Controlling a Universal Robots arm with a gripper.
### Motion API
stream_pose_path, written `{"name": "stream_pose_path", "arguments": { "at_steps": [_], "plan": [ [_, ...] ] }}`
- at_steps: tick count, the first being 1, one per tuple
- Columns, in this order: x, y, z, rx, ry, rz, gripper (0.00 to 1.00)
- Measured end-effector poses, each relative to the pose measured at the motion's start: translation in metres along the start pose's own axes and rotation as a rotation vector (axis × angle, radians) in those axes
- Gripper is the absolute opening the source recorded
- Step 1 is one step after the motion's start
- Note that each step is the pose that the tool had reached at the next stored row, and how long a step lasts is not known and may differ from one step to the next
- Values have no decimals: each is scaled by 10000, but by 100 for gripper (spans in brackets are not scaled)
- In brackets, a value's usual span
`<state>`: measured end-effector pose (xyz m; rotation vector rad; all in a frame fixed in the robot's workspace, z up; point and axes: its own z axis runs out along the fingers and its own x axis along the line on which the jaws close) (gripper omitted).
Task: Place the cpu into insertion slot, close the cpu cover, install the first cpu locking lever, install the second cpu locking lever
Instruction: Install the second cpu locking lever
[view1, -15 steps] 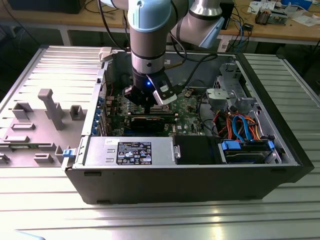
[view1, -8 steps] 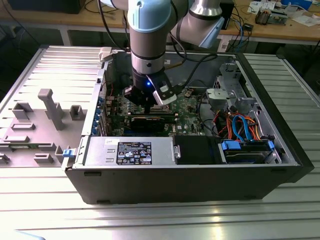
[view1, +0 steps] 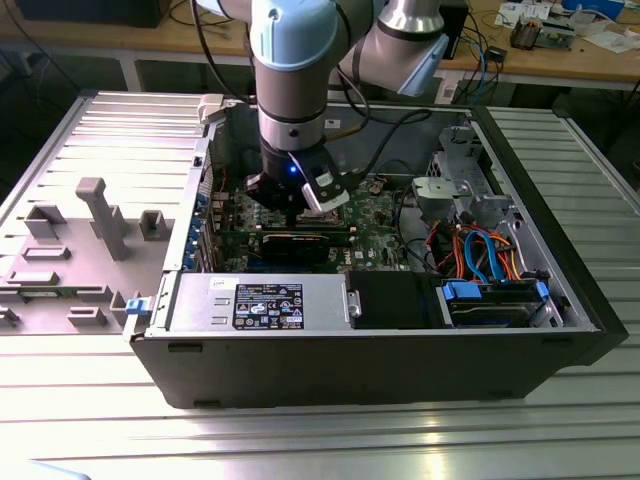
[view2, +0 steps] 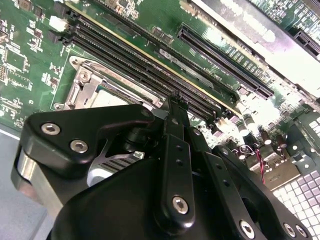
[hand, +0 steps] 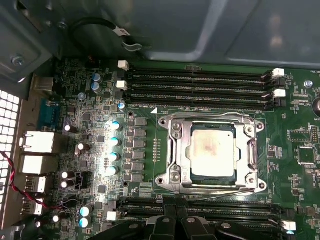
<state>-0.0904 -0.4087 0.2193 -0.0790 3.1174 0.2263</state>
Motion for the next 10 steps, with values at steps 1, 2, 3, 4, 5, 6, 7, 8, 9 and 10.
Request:
{"name": "stream_pose_path", "arguments": {
  "at_steps": [1,2,3,4,5,6,7,8,9,10],
  "plan": [
    [6,0,3,-27,3,-5,11],
    [8,0,5,-49,8,-11,11],
    [11,-1,10,-81,19,-18,11],
    [12,-1,15,-94,26,-20,11],
    [14,-3,25,-103,35,-22,11],
    [15,-4,30,-114,38,-25,11],
    [16,-5,34,-138,41,-35,11],
    [17,-5,43,-171,43,-52,11],
    [18,-6,49,-186,43,-58,11],
    [19,-7,54,-201,44,-64,11]
  ]
}}
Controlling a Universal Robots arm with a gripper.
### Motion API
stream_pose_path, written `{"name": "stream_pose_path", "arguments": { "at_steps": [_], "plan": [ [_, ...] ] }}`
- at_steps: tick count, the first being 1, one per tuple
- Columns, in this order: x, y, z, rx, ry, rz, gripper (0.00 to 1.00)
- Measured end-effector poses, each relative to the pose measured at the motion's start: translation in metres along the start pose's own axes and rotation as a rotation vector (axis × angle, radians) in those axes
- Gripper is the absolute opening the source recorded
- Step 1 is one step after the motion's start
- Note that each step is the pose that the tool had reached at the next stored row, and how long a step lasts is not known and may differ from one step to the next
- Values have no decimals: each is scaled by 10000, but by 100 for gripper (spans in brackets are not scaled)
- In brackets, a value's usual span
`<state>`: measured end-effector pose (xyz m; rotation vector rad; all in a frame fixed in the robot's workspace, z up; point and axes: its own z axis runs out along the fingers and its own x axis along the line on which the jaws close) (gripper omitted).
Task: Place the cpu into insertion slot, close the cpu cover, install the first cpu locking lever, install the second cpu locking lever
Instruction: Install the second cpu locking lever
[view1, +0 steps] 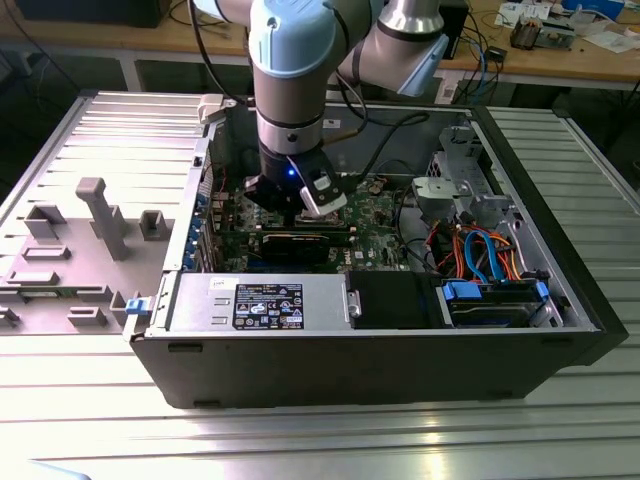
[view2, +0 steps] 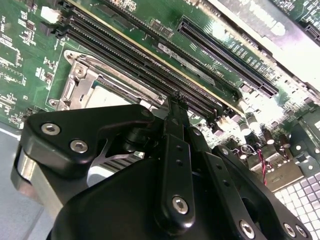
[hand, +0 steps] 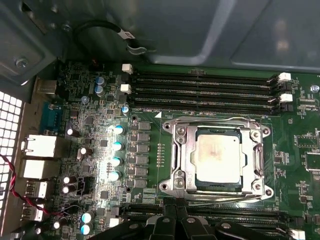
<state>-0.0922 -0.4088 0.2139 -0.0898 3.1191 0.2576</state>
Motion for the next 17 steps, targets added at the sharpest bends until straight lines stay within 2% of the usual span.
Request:
{"name": "stream_pose_path", "arguments": {
  "at_steps": [2,4,7,17],
  "plan": [
    [4,-3,21,-62,-1,-21,11],
    [11,-4,32,-206,-3,-23,11],
    [14,-7,47,-296,-7,-23,11],
    [57,-17,113,-470,-9,-20,11]
  ]
}}
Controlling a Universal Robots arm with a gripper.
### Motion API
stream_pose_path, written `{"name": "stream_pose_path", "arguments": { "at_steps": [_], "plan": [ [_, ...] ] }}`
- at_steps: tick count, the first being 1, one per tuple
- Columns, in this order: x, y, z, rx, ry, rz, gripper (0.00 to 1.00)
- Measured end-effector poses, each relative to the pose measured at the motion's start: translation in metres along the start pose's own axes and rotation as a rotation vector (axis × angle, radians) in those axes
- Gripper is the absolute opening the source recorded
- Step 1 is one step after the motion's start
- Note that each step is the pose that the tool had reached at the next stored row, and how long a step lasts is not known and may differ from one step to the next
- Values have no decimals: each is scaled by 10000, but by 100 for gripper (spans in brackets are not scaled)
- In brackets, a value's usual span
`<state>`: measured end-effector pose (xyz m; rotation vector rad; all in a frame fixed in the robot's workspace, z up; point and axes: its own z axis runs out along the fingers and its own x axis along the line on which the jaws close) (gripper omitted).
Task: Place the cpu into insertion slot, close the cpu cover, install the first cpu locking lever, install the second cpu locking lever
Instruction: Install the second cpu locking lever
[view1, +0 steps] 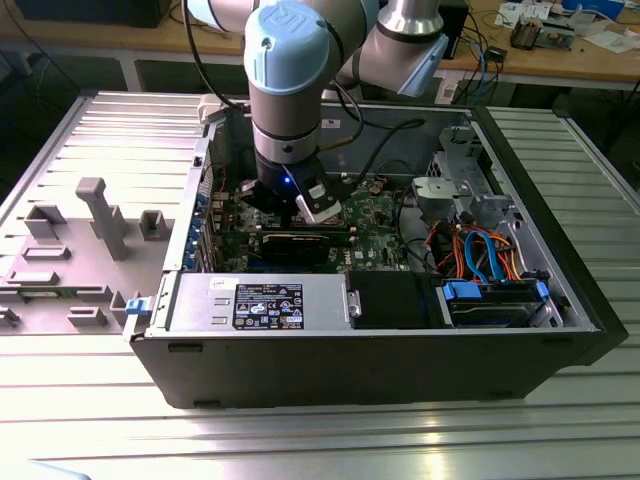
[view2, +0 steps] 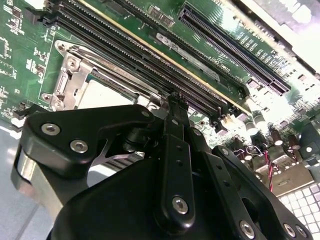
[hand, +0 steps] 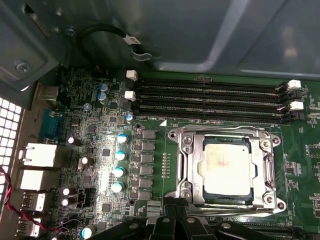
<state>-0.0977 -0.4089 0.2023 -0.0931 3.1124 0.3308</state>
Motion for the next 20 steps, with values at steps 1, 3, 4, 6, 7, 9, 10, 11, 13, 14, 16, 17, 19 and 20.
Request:
{"name": "stream_pose_path", "arguments": {
  "at_steps": [1,3,4,6,7,9,10,11,13,14,16,17,19,20],
  "plan": [
    [4,-1,7,-22,-2,-1,11],
    [7,0,16,-77,-10,-4,11],
    [9,-1,17,-97,-12,-3,11],
    [13,-2,25,-112,-14,-2,11],
    [16,-1,30,-112,-10,-2,11],
    [20,-1,34,-113,-10,-3,11],
    [21,-1,34,-113,-9,-4,11],
    [21,-1,35,-108,-9,-3,11],
    [23,0,33,-107,-12,-3,11],
    [28,2,26,-83,-11,-3,11],
    [45,37,33,-30,-7,-6,11],
    [49,38,24,-4,-3,-6,11],
    [48,44,-2,-5,-4,-7,11],
    [48,53,-47,-5,-5,-7,11]
  ]
}}
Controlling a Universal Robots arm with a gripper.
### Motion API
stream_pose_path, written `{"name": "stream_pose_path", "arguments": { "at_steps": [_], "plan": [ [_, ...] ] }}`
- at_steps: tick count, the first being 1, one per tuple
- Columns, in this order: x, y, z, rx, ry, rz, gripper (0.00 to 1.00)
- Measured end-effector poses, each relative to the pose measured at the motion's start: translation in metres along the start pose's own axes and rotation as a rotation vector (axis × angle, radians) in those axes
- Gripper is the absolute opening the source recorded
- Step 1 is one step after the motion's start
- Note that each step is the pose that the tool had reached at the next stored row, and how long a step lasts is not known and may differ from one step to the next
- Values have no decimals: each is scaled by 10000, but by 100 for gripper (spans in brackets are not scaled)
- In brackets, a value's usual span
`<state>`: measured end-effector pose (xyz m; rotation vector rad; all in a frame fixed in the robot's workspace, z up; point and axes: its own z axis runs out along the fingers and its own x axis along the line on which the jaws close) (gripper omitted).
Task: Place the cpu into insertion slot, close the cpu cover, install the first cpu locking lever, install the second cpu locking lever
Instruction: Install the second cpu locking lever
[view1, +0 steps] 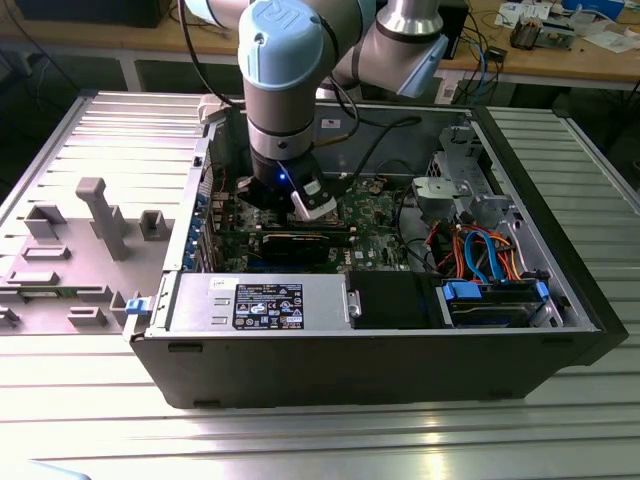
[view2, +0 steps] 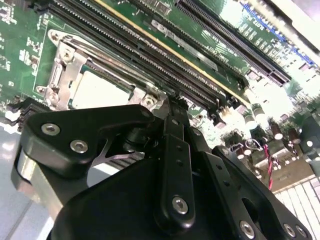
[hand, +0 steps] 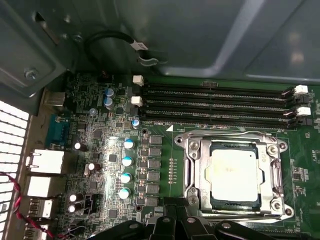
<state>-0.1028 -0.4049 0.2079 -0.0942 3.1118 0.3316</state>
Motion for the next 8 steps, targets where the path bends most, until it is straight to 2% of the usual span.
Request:
{"name": "stream_pose_path", "arguments": {
  "at_steps": [2,8],
  "plan": [
    [0,11,-49,0,1,0,11],
    [0,12,-57,1,8,2,11]
  ]
}}
